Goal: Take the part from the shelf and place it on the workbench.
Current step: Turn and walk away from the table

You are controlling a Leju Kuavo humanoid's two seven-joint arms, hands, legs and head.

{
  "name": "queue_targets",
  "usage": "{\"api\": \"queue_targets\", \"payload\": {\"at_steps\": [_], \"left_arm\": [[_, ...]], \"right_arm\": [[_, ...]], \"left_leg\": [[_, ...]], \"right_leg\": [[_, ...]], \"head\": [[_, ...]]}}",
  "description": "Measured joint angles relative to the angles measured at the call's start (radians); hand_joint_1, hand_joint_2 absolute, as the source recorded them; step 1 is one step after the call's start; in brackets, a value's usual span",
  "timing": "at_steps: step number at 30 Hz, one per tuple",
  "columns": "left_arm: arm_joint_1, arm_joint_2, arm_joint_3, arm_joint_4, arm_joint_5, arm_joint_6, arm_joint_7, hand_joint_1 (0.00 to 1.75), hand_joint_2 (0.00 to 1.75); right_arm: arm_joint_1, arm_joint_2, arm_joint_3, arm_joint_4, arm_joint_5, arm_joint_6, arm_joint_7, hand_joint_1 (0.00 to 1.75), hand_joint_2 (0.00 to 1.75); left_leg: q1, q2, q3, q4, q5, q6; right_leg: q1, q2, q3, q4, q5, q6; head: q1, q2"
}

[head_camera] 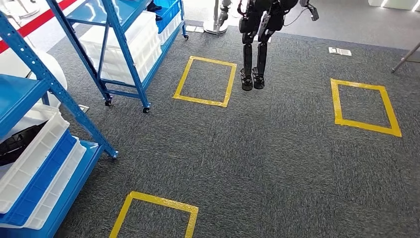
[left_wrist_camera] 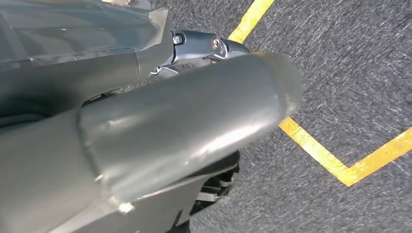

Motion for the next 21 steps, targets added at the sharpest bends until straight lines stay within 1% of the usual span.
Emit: {"api": "queue_targets", "payload": {"at_steps": [2,3,4,5,6,7,8,9,10,11,12,13,14,15,16,17,18,19,20,21], "left_arm": [[-0.001,0.0,0.0,0.0,0.0,0.0,0.001,0.0,0.0],[0.0,0.0,0.0,0.0,0.001,0.0,0.001,0.0,0.0],[-0.001,0.0,0.001,0.0,0.002,0.0,0.001,0.0,0.0],[-0.002,0.0,0.001,0.0,0.003,0.001,0.002,0.0,0.0],[-0.003,0.0,0.001,0.0,0.005,0.001,0.002,0.0,0.0],[-0.004,0.0,0.002,0.0,0.006,0.001,0.002,0.0,0.0],[-0.004,0.0,0.002,0.0,0.006,0.001,0.003,0.0,0.0],[-0.004,0.0,0.002,0.0,0.006,0.002,0.003,0.0,0.0],[-0.004,0.0,0.003,0.0,0.006,0.002,0.004,0.0,0.0],[-0.003,0.0,0.004,0.0,0.006,0.002,0.005,0.0,0.0],[-0.003,0.0,0.005,0.0,0.006,0.002,0.005,0.0,0.0],[-0.004,0.0,0.007,0.0,0.006,0.003,0.005,0.0,0.0],[-0.005,0.0,0.008,0.0,0.006,0.003,0.006,0.0,0.0],[-0.005,0.0,0.009,0.0,0.006,0.004,0.006,0.0,0.0],[-0.004,0.0,0.009,0.0,0.006,0.005,0.007,0.0,0.0],[-0.003,0.0,0.01,0.0,0.006,0.006,0.007,0.0,0.0],[-0.001,0.0,0.01,0.0,0.006,0.007,0.008,0.0,0.0],[0.001,0.0,0.011,0.0,0.006,0.007,0.008,0.0,0.0],[0.001,0.001,0.011,0.0,0.007,0.008,0.008,0.0,0.0],[0.0,0.001,0.012,0.0,0.007,0.008,0.008,0.0,0.0]], "right_arm": [[-0.003,0.001,0.0,0.0,0.002,0.0,0.001,0.0,0.0],[-0.005,0.002,0.0,0.0,0.003,0.0,0.001,0.0,0.0],[-0.007,0.003,0.0,-0.001,0.005,0.0,0.002,0.0,0.0],[-0.008,0.004,0.0,-0.001,0.007,0.001,0.003,0.0,0.0],[-0.008,0.005,0.0,-0.001,0.008,0.001,0.004,0.0,0.0],[-0.006,0.006,0.0,-0.001,0.009,0.002,0.006,0.0,0.0],[-0.005,0.006,0.0,-0.001,0.01,0.003,0.008,0.0,0.0],[-0.004,0.006,0.0,-0.001,0.01,0.003,0.009,0.0,0.0],[-0.004,0.005,0.0,-0.001,0.011,0.003,0.01,0.0,0.0],[-0.005,0.005,0.0,-0.001,0.012,0.003,0.011,0.0,0.0],[-0.006,0.004,0.0,-0.001,0.013,0.003,0.012,0.0,0.0],[-0.007,0.004,0.0,-0.001,0.014,0.004,0.012,0.0,0.0],[-0.008,0.004,0.0,-0.001,0.015,0.005,0.013,0.0,0.0],[-0.009,0.005,0.0,-0.001,0.016,0.005,0.014,0.0,0.0],[-0.01,0.005,0.0,-0.001,0.015,0.006,0.014,0.0,0.0],[-0.011,0.006,0.0,-0.001,0.015,0.006,0.015,0.0,0.0],[-0.012,0.006,0.0,-0.001,0.016,0.006,0.015,0.0,0.0],[-0.013,0.006,0.0,-0.002,0.016,0.006,0.016,0.0,0.0],[-0.012,0.007,0.0,-0.002,0.016,0.006,0.016,0.0,0.0],[-0.011,0.007,0.0,-0.002,0.016,0.006,0.016,0.0,0.0]], "left_leg": [[-0.007,-0.022,0.0,-0.004,0.002,0.012],[-0.008,-0.033,0.002,-0.01,0.006,0.02],[-0.006,-0.043,0.004,-0.016,0.012,0.028],[-0.003,-0.054,0.006,-0.021,0.017,0.036],[-0.001,-0.064,0.006,-0.023,0.019,0.04],[0.0,-0.077,0.004,-0.023,0.021,0.043],[-0.001,-0.091,0.003,-0.023,0.021,0.044],[-0.001,-0.106,0.003,-0.023,0.021,0.044],[-0.001,-0.121,0.003,-0.022,0.021,0.043],[0.0,-0.136,0.005,-0.022,0.021,0.042],[0.001,-0.15,0.005,-0.021,0.021,0.04],[-0.001,-0.163,0.004,-0.017,0.02,0.036],[-0.002,-0.175,0.002,-0.015,0.019,0.031],[-0.004,-0.186,0.0,-0.013,0.018,0.024],[-0.004,-0.196,-0.003,-0.012,0.019,0.017],[-0.002,-0.206,-0.006,-0.014,0.02,0.01],[0.0,-0.202,-0.01,-0.011,0.019,0.005],[0.001,-0.182,-0.018,0.004,0.008,0.0],[0.0,-0.151,-0.035,0.037,-0.014,-0.004],[0.0,-0.113,-0.061,0.092,-0.046,-0.006]], "right_leg": [[0.003,-0.016,0.006,-0.002,-0.003,0.012],[0.002,-0.011,0.007,0.002,-0.008,0.017],[-0.001,0.009,0.0,0.021,-0.02,0.019],[-0.002,0.037,-0.018,0.061,-0.043,0.019],[-0.007,0.069,-0.047,0.122,-0.073,0.016],[-0.009,0.09,-0.082,0.195,-0.105,0.014],[-0.01,0.098,-0.115,0.261,-0.127,0.015],[-0.012,0.101,-0.135,0.298,-0.135,0.02],[-0.013,0.103,-0.136,0.295,-0.125,0.029],[-0.016,0.107,-0.118,0.252,-0.099,0.039],[-0.02,0.12,-0.087,0.181,-0.065,0.049],[-0.024,0.142,-0.057,0.106,-0.034,0.055],[-0.028,0.16,-0.035,0.051,-0.012,0.055],[-0.028,0.174,-0.024,0.019,0.0,0.05],[-0.026,0.175,-0.021,0.01,0.003,0.041],[-0.025,0.164,-0.018,0.01,0.006,0.031],[-0.026,0.154,-0.015,0.009,0.008,0.023],[-0.028,0.142,-0.012,0.007,0.011,0.013],[-0.029,0.129,-0.011,0.004,0.013,0.003],[-0.027,0.115,-0.011,0.003,0.013,-0.004]], "head": [[0.002,0.0],[0.002,0.0],[0.002,0.0],[0.004,0.0],[0.006,0.0],[0.007,0.0],[0.008,0.0],[0.008,0.0],[0.009,0.0],[0.009,0.0],[0.009,0.0],[0.011,0.0],[0.011,0.0],[0.011,0.0],[0.011,0.0],[0.01,0.0],[0.009,0.0],[0.007,0.0],[0.004,0.0],[0.001,0.0]]}}
